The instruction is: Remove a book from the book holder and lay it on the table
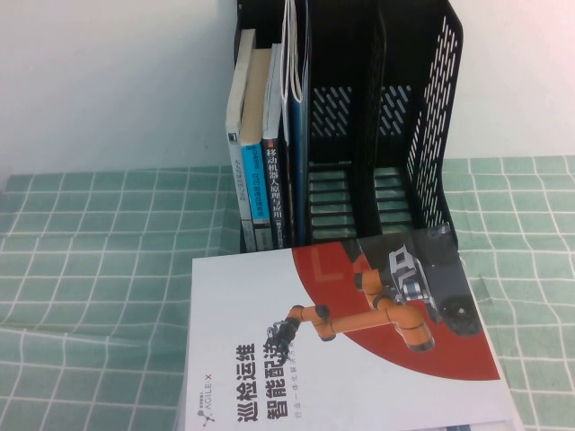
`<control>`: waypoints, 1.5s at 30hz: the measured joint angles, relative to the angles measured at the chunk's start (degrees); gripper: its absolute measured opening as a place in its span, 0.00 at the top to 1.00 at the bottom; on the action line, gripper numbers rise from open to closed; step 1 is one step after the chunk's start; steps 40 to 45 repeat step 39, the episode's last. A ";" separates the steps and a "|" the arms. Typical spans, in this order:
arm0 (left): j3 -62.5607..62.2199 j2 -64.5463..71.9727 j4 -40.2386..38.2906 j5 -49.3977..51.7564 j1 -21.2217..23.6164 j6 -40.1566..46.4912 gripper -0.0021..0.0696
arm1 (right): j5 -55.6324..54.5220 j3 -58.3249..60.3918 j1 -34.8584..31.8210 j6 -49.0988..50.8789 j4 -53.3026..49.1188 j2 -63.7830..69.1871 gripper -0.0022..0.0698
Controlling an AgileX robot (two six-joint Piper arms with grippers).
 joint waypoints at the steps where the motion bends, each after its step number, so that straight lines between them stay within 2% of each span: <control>1: 0.00 0.00 0.00 0.00 0.00 0.00 0.97 | -0.30 0.87 0.00 -2.05 1.47 0.00 0.97; 6: 0.00 0.00 0.00 0.00 0.00 0.00 0.97 | -1.13 2.76 -2.02 -15.22 11.16 0.00 0.97; 9: 0.00 0.00 0.00 0.00 0.00 0.00 0.97 | -2.96 3.95 -4.40 -19.09 13.46 0.00 0.97; 14: 0.00 0.00 0.00 0.00 0.00 0.00 0.97 | -5.89 7.14 -8.41 -19.67 12.11 0.00 0.97; 21: 0.00 0.00 0.00 0.00 0.00 0.00 0.97 | -7.73 8.88 -10.38 -18.83 6.68 0.00 0.97; 31: 0.00 0.00 0.00 0.00 0.00 0.00 0.97 | -8.34 11.48 -13.00 -17.09 9.35 0.00 0.97; 45: 0.00 0.00 0.00 0.00 0.00 -0.16 0.97 | -8.70 11.56 -13.14 -17.09 10.92 0.00 0.97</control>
